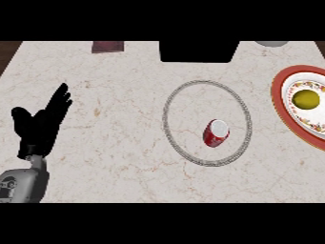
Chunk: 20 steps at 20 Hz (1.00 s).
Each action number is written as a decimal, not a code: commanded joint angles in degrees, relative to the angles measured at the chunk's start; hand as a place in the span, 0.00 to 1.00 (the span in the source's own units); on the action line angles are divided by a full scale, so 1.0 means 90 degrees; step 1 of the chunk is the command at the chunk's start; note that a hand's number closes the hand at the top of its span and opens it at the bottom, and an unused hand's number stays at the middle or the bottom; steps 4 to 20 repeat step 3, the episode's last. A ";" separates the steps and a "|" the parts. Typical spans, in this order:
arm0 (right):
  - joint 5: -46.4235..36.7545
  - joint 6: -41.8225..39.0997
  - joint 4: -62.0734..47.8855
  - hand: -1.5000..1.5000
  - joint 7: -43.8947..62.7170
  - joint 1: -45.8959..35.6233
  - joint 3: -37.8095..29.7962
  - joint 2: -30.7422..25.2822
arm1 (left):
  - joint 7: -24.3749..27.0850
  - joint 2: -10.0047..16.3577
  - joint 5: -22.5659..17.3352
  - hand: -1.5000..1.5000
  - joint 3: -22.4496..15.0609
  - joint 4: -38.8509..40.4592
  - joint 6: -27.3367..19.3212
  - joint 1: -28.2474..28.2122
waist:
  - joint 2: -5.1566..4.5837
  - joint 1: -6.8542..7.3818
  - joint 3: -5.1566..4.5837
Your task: Pick the lemon from the placemat and place it in the plate
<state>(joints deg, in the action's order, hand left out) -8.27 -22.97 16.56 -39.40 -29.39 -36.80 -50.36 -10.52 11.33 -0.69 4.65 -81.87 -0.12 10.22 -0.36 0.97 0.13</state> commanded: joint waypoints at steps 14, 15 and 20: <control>-0.0092 -0.0020 -0.0447 0.00 -0.0348 0.0208 0.0097 -0.0244 | -0.0137 0.0040 -0.0150 0.50 0.0062 -0.0111 0.0197 -0.0005 | -0.0009 0.0034 0.0009; -0.0092 -0.0020 -0.0447 0.00 -0.0348 0.0208 0.0097 -0.0244 | -0.0137 0.0040 -0.0150 0.50 0.0062 -0.0111 0.0197 -0.0005 | -0.0009 0.0034 0.0009; -0.0092 -0.0020 -0.0447 0.00 -0.0348 0.0208 0.0097 -0.0244 | -0.0137 0.0040 -0.0150 0.50 0.0062 -0.0111 0.0197 -0.0005 | -0.0009 0.0034 0.0009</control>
